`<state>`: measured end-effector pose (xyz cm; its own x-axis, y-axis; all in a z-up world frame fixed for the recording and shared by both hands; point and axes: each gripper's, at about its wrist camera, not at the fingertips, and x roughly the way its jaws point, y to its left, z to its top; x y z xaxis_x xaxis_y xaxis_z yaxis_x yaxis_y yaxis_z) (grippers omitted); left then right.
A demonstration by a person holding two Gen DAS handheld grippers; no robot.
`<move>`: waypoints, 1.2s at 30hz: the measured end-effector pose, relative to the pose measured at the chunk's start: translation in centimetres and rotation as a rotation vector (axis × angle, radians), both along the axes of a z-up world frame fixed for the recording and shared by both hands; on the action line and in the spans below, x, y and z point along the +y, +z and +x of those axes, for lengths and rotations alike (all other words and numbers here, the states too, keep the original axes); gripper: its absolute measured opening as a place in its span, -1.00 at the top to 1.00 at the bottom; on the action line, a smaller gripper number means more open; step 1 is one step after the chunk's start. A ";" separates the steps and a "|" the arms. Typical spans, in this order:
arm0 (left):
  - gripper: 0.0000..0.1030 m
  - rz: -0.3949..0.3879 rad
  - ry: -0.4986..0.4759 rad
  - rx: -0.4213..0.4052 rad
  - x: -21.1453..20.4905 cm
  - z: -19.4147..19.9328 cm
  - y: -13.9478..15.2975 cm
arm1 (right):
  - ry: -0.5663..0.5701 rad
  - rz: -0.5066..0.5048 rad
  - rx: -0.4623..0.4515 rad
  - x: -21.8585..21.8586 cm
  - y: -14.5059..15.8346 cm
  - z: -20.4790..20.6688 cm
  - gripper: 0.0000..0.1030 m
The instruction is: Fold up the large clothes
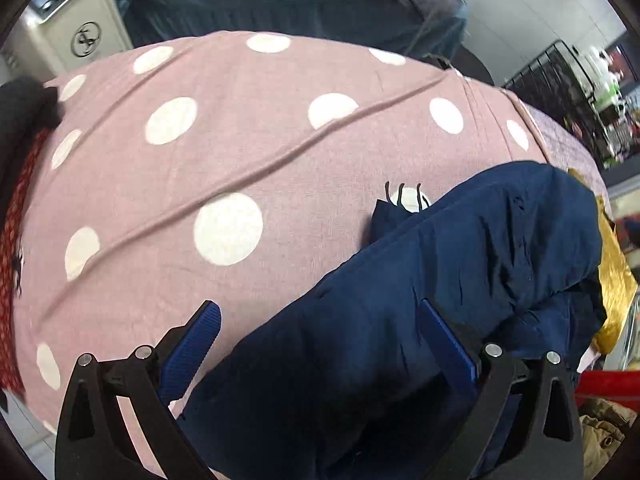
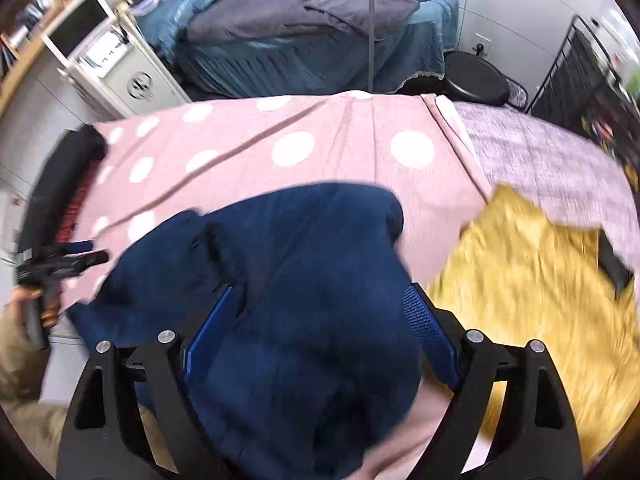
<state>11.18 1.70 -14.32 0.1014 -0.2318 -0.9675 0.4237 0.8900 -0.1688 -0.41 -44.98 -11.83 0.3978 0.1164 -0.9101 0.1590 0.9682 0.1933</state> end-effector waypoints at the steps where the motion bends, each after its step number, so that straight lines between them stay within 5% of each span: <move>1: -0.87 -0.009 -0.023 0.035 -0.5 0.3 -0.7 | 0.000 -0.014 0.015 -0.1 -0.8 1.4 -0.64; 3: -0.87 -0.019 -0.071 0.088 -1.1 0.2 -2.2 | -0.053 -0.085 0.083 -1.4 -3.4 4.7 -0.64; 7: -0.87 0.025 -0.170 0.144 -3.0 -1.7 -5.6 | -0.151 -0.004 0.168 -3.9 -8.1 7.0 -0.63; 10: -0.83 0.001 -0.212 0.121 -4.3 -3.9 -6.4 | -0.105 -0.007 0.209 -1.4 -10.3 7.1 -0.02; 13: -0.25 -0.035 -0.200 0.133 -4.1 -4.6 -6.2 | 0.001 -0.168 0.162 2.2 -9.4 6.4 0.44; 15: 0.26 -0.055 -0.179 0.125 -3.5 -4.5 -5.1 | 0.001 -0.152 0.121 2.7 -7.9 5.5 0.54; 18: 0.63 -0.083 -0.155 0.068 -2.5 -4.8 -2.4 | -0.008 -0.089 0.036 2.7 -4.1 3.8 0.60; 21: 0.72 -0.076 -0.113 -0.062 -0.8 -5.4 2.2 | -0.008 -0.027 -0.047 2.8 0.0 1.9 0.63; 28: 0.77 -0.192 0.279 -0.334 11.0 -3.3 15.6 | 0.048 0.172 -0.314 4.7 11.5 -2.8 0.69; 33: 0.77 -0.245 0.464 -0.498 17.5 -2.9 22.2 | 0.086 0.328 -0.541 3.9 19.7 -4.6 0.73; 36: 0.77 -0.299 0.594 -0.582 22.2 -3.4 25.5 | 0.010 0.468 -0.649 0.7 22.4 -4.8 0.73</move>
<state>7.78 23.86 11.16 0.7430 -0.2193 -0.6323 -0.0038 0.9434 -0.3318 -5.24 -44.24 10.53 0.8282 0.4353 -0.3531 -0.1330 0.7646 0.6306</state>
